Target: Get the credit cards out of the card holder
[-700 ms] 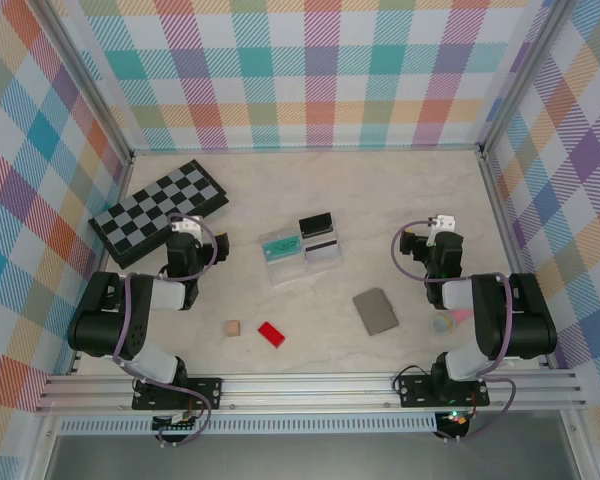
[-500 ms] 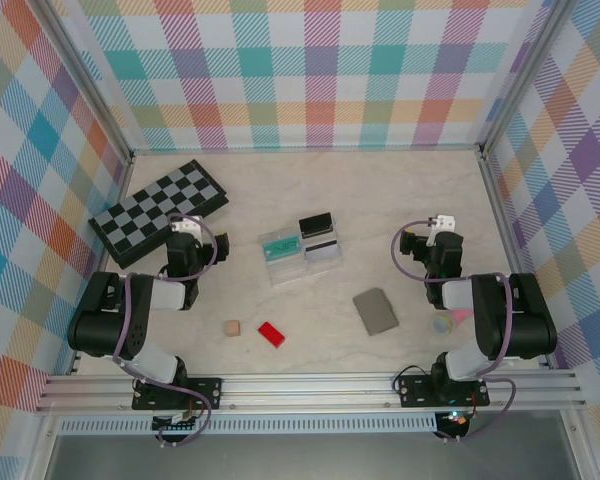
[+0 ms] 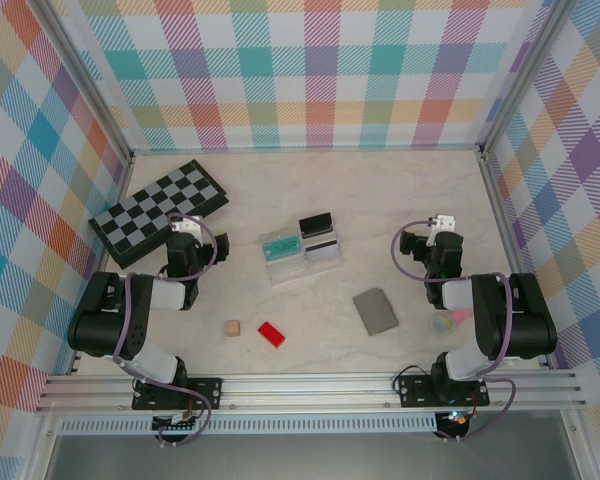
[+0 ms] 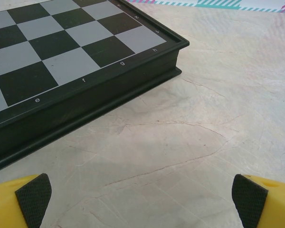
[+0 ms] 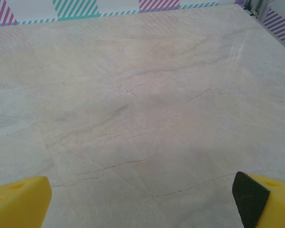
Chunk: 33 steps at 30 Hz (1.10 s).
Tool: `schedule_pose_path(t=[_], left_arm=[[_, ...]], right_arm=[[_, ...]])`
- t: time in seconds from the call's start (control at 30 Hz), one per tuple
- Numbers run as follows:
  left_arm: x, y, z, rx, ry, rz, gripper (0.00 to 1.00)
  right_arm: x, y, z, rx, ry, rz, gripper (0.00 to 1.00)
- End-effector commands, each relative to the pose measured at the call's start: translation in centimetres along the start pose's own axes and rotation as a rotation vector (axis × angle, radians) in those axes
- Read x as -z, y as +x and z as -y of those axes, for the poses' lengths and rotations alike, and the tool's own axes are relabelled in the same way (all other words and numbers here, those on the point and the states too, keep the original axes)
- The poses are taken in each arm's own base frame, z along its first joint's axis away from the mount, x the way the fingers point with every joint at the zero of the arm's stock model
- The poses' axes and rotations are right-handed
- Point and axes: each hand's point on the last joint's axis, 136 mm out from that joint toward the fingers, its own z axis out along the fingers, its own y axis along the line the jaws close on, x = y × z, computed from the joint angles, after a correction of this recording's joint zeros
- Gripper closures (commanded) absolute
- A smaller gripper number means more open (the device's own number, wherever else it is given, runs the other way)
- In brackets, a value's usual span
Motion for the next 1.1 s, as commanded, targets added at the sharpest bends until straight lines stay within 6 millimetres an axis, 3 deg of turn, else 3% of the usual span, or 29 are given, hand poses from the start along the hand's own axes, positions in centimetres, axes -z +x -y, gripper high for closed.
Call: schedule_pose_path(t=[0.0,0.17,0.33,0.5,0.63,0.77,0.87,1.07], left_arm=[[-0.2,-0.5,-0.3,-0.005,0.001,0.01,0.0],[0.0,-1.0,-0.9,0.011,-0.034,0.019,0.0],[1.6,-3.2,-1.5,0.04,-0.08,-0.006,0.0],[3.8,-5.6,-1.5,0.142,-0.081,-0.031,0.0],[6.0,-7.8,-0.4,0.276,-0.03,-0.049,0.0],[8.4,-9.1,2.7,0.407,0.129,-0.159,0.0],[9.4,-8.9,4.7,0.489,0.218,-0.26,0.0],[10.5,-5.8,8.9,0.562,0.381,-0.486,0.0]], right_arm=[[-0.1,-1.5,-0.1,-0.025,-0.005,0.041,0.0],[0.2,-1.8,-0.5,-0.015,-0.031,0.047,0.0],[1.3,-2.5,-1.2,0.006,-0.07,0.086,0.0],[2.9,-4.5,0.2,-0.062,0.022,-0.037,0.0],[5.2,-5.3,0.7,-0.227,0.079,-0.191,0.0],[8.0,-6.1,0.4,-0.348,0.134,-0.411,0.0],[9.1,-5.8,-2.2,-0.401,0.012,-0.522,0.0],[10.1,-5.2,-8.9,-0.534,-0.358,-0.62,0.0]])
